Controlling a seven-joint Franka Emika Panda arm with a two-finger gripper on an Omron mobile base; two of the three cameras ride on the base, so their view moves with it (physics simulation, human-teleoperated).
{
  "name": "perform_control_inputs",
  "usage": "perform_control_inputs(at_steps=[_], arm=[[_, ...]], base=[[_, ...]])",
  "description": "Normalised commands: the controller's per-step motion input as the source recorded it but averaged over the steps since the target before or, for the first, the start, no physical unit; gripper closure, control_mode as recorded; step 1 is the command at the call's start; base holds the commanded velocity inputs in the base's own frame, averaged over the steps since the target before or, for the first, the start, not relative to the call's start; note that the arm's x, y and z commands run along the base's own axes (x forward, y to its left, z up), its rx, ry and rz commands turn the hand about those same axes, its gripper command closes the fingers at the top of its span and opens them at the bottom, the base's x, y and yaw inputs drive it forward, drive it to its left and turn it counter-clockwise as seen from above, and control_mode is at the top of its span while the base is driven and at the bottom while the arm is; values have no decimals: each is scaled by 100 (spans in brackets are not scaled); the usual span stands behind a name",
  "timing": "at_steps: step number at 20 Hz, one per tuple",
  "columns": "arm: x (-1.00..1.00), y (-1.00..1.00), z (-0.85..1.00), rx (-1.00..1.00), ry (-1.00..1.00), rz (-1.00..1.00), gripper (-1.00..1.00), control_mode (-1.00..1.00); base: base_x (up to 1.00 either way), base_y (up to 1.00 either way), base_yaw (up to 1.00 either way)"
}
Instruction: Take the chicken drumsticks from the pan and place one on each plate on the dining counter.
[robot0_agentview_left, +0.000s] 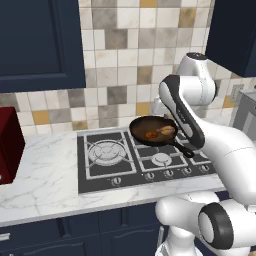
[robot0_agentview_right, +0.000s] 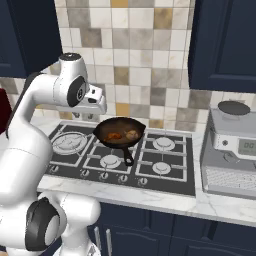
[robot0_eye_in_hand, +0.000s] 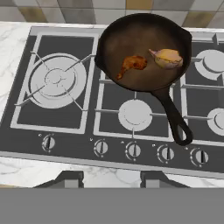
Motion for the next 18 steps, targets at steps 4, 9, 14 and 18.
perform_control_inputs(at_steps=[4,9,14,18], arm=[[-7,0,-2,0,0,0,-100,-100],[3,-11,-21,-3,-4,-21,-100,-100],[35,-11,-35,0,6,-41,-100,-100],[50,-18,-32,23,12,-31,-100,-100]], base=[[0,0,0],[0,0,0],[0,0,0],[0,0,0]])
